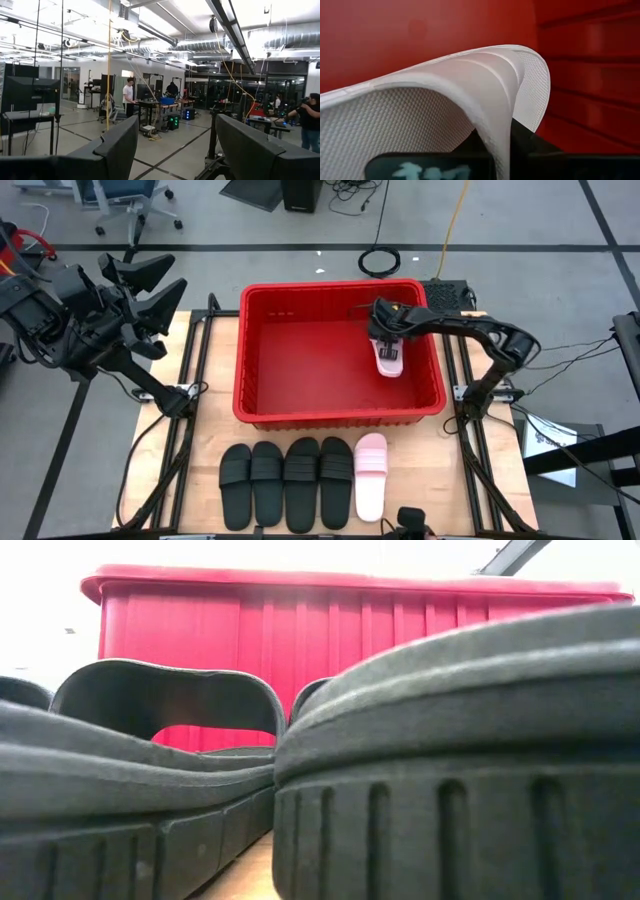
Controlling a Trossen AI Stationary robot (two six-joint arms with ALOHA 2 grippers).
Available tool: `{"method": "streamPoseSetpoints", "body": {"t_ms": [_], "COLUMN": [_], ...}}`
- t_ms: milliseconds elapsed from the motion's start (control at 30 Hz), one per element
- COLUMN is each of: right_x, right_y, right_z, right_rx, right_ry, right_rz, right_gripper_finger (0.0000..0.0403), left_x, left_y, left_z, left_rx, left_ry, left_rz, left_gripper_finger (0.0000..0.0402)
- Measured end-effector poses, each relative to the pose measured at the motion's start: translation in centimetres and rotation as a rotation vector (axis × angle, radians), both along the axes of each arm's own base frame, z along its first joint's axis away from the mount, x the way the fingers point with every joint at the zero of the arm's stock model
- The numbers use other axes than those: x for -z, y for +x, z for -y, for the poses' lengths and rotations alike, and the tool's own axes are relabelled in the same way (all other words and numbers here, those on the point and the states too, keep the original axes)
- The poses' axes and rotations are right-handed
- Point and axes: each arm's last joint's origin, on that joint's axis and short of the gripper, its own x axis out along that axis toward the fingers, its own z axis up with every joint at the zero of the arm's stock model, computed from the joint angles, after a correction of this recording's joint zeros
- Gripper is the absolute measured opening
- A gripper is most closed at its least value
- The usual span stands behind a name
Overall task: Pick and place slides into bin
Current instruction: Put the pink slide into the red bin
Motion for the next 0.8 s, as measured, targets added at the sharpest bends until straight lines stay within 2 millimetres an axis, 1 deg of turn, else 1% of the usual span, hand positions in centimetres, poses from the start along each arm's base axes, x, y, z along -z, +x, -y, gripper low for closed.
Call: {"method": "streamPoseSetpoints", "body": {"t_ms": [100,267,500,600,800], "right_x": [0.4,-0.1,-0.1,-0.2,-0.2], "right_y": [0.0,0.0,0.1,0.0,-1.0], "right_z": [0.1,0.1,0.2,0.5,1.6], "right_rx": [0.006,0.014,-0.001,0.000,0.029], "right_ry": [0.008,-0.020,-0.029,-0.038,-0.038], "right_rz": [-0.010,0.006,0.008,0.012,0.006], "right_gripper_finger": [0.0004,0.0004,0.0004,0.0004,0.0004], "left_x": [0.0,0.0,0.0,0.0,0.0], "left_y": [0.0,0.0,0.1,0.1,0.1], "left_z": [0.0,0.0,0.1,0.1,0.1], "left_rx": [0.000,0.000,-0.002,-0.003,-0.003], "left_ry": [0.000,0.000,0.005,0.006,0.006], "left_rz": [0.000,0.000,-0.004,-0.004,-0.004], "left_gripper_finger": [0.0273,0.0273,0.0273,0.0273,0.0273]}}
